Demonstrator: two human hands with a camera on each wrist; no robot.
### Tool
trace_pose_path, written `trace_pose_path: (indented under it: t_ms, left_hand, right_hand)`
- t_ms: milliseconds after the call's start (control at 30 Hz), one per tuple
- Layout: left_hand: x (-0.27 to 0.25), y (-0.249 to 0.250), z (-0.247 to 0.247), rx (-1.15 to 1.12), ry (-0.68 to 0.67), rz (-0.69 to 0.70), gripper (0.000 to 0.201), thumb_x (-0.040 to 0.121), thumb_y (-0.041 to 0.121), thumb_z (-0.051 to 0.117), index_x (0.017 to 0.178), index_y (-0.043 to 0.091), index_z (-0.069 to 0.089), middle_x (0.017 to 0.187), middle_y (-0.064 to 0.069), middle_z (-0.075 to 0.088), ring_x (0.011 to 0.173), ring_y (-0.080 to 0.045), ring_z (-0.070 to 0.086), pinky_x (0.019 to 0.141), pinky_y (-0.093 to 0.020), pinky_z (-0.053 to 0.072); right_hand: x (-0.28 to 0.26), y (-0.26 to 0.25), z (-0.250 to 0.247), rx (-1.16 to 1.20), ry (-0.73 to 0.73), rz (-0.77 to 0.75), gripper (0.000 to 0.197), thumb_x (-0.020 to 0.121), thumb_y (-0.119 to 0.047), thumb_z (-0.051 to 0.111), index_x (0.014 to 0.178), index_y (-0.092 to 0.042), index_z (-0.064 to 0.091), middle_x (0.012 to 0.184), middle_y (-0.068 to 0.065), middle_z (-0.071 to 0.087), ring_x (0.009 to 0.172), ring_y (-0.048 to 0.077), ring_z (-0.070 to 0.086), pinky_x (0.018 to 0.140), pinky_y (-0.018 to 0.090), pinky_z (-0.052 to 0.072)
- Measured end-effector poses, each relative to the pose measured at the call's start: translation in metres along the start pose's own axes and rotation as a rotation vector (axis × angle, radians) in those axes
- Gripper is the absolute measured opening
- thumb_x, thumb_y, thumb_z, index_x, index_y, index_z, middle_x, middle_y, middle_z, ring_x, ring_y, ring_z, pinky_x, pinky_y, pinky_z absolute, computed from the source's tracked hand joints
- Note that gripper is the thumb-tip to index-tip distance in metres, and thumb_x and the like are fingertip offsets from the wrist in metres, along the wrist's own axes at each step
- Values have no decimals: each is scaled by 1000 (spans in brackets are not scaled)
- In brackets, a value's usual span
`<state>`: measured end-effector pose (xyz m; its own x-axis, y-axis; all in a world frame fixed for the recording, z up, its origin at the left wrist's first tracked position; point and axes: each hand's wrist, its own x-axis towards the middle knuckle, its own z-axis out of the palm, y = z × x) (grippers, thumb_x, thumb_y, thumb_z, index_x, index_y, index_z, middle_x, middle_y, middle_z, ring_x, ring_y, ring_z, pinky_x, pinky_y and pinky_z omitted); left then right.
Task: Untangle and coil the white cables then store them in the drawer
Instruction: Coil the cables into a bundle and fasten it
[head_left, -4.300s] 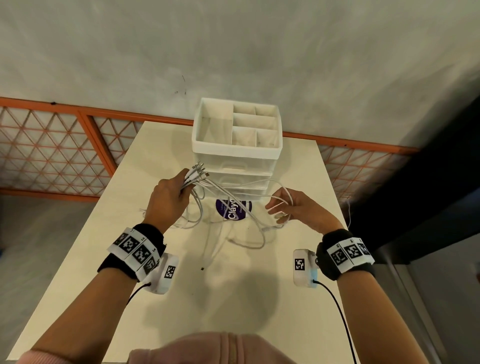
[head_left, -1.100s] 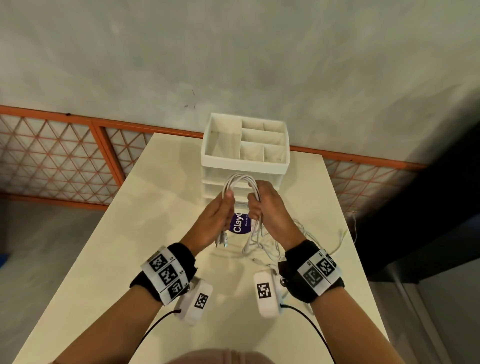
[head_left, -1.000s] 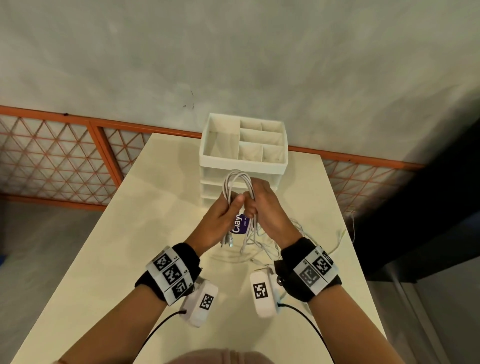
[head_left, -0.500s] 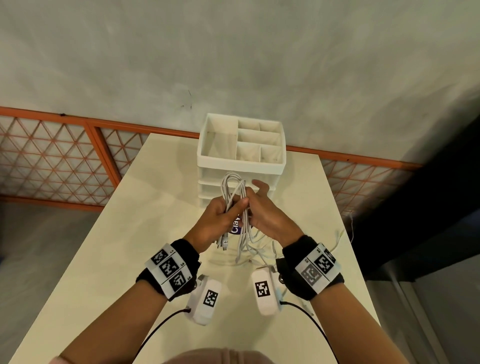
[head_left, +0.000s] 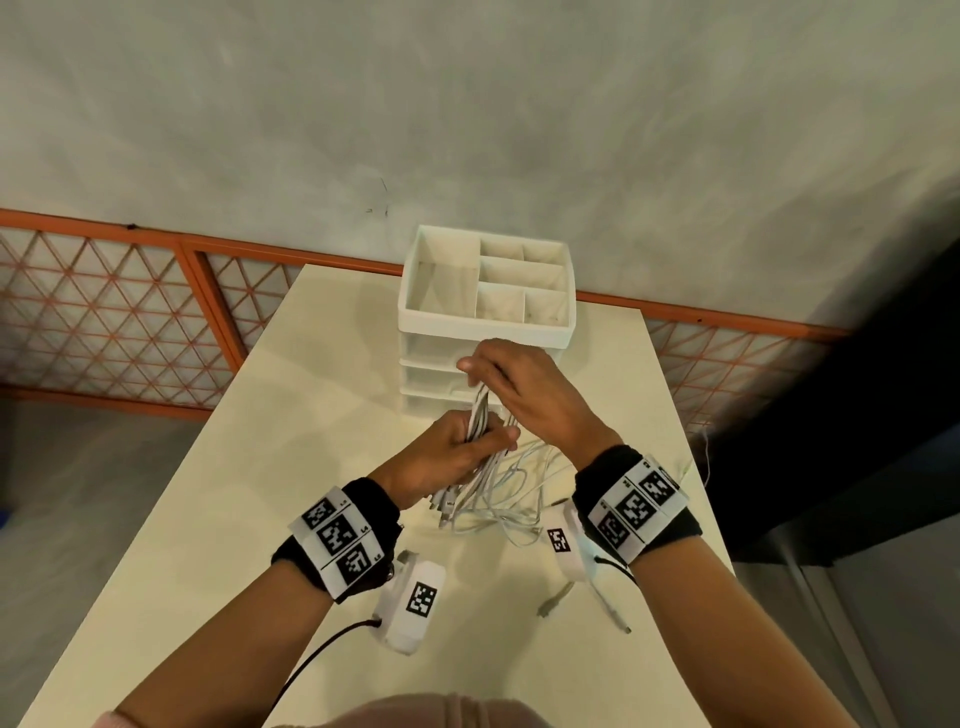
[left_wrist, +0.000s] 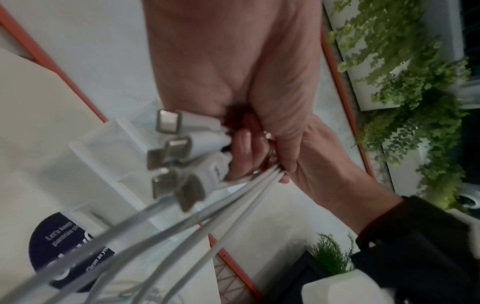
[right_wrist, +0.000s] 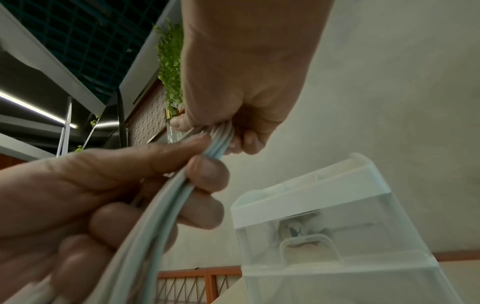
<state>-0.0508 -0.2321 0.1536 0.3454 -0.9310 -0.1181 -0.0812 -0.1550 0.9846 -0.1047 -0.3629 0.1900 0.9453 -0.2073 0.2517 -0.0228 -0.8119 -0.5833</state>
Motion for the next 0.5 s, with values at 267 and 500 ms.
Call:
trace_pose_path:
  t_ms: [267,500]
  left_hand:
    - [0,-1,4,146,20,136,33,93,35,52,65,20,62,63,-26,51,51,-24,42,55,-19,37]
    - [0,9,3,-24,106,194,36,97,30,43,70,10,56,56,-1,56,39,-5,38,42,-16,33]
  right_hand:
    - [5,0,-11,307,-58,176,14,95,-20,54,100,-7,50,50,-2,37,45,12,30,46,19,29]
    - [-6,3,0,562,22,299,59,95,-60,14,110,-21,55,88,4,64,77,11,62,74,26,51]
